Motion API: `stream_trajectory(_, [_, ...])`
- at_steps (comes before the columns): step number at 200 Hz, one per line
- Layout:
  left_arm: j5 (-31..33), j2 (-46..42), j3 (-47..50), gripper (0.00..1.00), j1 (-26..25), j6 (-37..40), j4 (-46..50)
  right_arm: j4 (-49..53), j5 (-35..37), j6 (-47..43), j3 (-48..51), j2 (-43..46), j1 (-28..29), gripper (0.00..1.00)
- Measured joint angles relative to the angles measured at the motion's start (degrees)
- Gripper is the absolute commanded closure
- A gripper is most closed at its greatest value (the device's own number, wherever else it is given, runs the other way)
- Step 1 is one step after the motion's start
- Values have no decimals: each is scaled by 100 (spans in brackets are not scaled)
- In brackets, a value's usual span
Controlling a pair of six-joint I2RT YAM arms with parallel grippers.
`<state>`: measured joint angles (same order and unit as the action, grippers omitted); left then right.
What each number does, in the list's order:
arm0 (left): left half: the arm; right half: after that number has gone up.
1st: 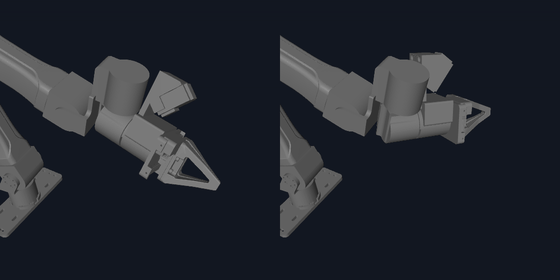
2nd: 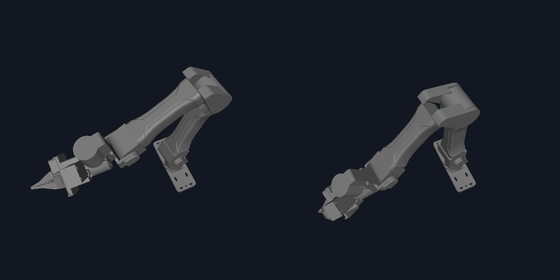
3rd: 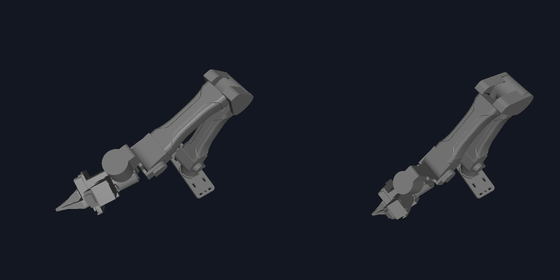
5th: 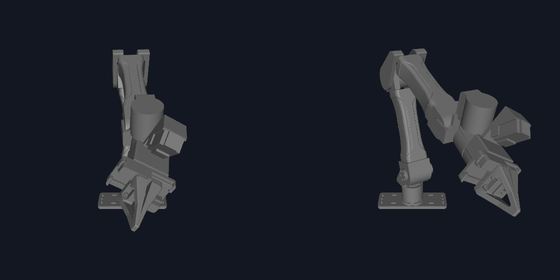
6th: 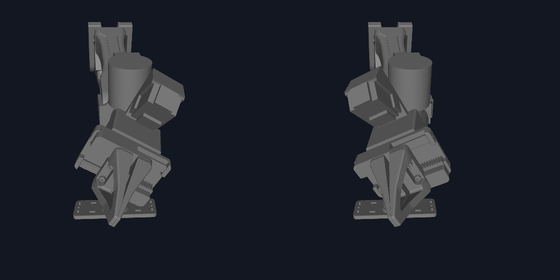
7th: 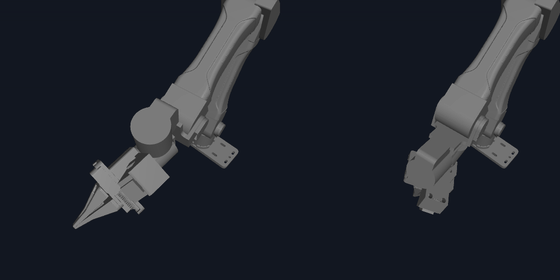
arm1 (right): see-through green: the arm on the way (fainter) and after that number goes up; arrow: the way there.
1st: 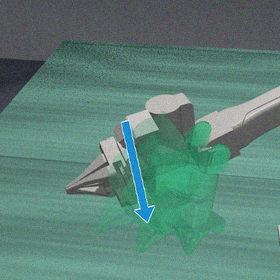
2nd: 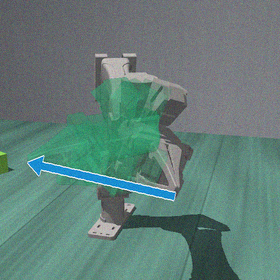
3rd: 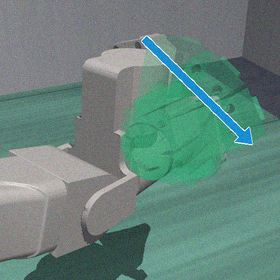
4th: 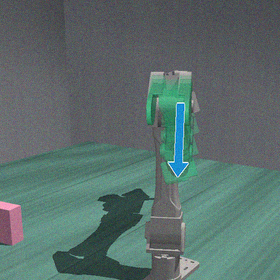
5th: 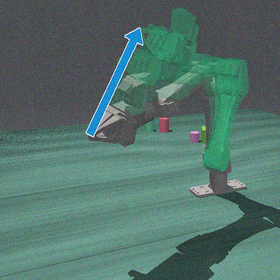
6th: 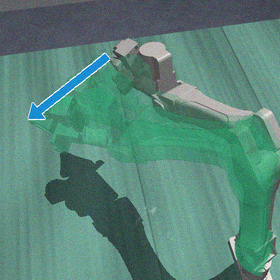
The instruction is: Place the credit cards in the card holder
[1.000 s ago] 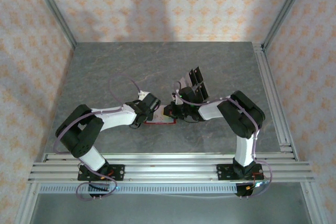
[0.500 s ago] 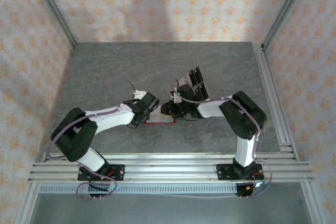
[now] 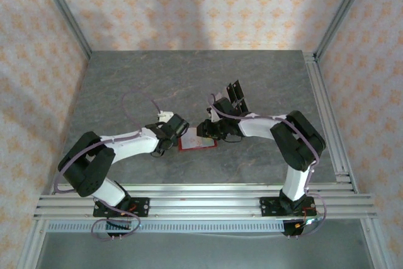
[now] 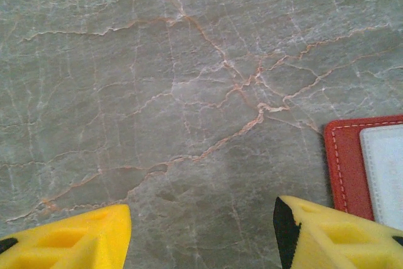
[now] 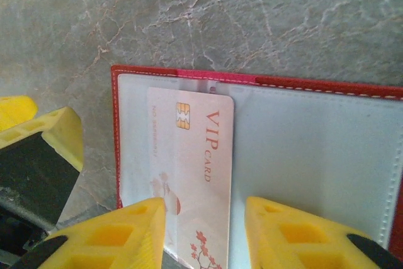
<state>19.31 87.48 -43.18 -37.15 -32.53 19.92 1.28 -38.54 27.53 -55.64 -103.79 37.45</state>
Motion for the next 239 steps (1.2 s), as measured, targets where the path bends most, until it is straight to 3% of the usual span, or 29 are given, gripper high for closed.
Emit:
stream_trajectory(22, [-98, 0, 28, 38, 0, 4, -138, 256, 98, -81, -136, 24, 0, 72])
stream_trajectory(51, [-151, 4, 28, 38, 0, 48, -269, 608, 289, -243, -321, 31, 0, 92])
stream_trajectory(72, [-170, 37, 28, 38, 0, 76, -319, 844, 420, -341, -446, 31, 0, 97])
stream_trajectory(239, [-240, 269, 173, 39, 0, 90, -527, 1119, 472, -490, -859, -492, 144, 99])
